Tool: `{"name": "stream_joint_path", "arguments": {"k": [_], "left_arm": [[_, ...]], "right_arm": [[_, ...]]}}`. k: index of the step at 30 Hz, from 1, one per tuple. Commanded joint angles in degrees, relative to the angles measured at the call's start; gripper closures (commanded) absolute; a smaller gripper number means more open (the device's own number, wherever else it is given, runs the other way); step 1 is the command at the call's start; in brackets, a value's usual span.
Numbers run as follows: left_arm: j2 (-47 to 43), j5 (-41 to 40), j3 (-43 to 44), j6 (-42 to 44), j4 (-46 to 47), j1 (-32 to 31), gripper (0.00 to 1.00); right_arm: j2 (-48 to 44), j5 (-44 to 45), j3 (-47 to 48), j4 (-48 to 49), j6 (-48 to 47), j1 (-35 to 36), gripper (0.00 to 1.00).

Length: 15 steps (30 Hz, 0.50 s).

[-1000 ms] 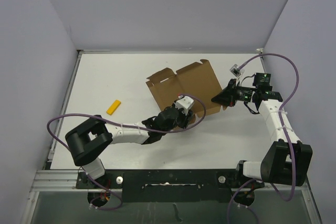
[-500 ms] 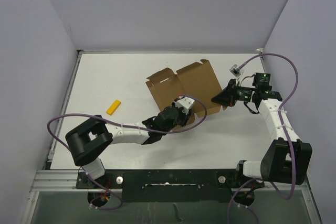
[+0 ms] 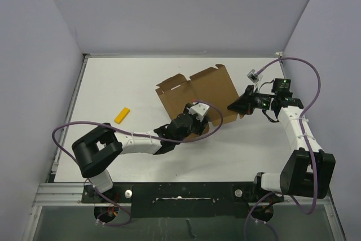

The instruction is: Fold the paper box

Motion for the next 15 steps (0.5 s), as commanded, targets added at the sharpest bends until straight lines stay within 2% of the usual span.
{"name": "stream_joint_path", "arguments": {"k": [1, 5, 9, 15], "left_arm": [[-6.13, 1.13, 1.33, -5.11, -2.25, -0.19, 0.44], [-18.06, 4.28, -2.58, -14.19, -9.92, -0.24, 0.32], [-30.37, 8.42, -9.42, -24.04, -17.13, 1.77, 0.25], [-44.77, 18.23, -22.49, -37.0, -22.9, 14.65, 0.23]], "right_arm": [[-0.59, -0.95, 1.83, -0.71, -1.5, 0.15, 1.0], [-1.33, 0.06, 2.32, -2.04, -3.39, -0.02, 1.0], [-2.0, 0.9, 2.89, -3.85, -5.89, -0.11, 1.0], [-3.42, -0.58, 2.95, -5.33, -8.48, -0.63, 1.0]]}}
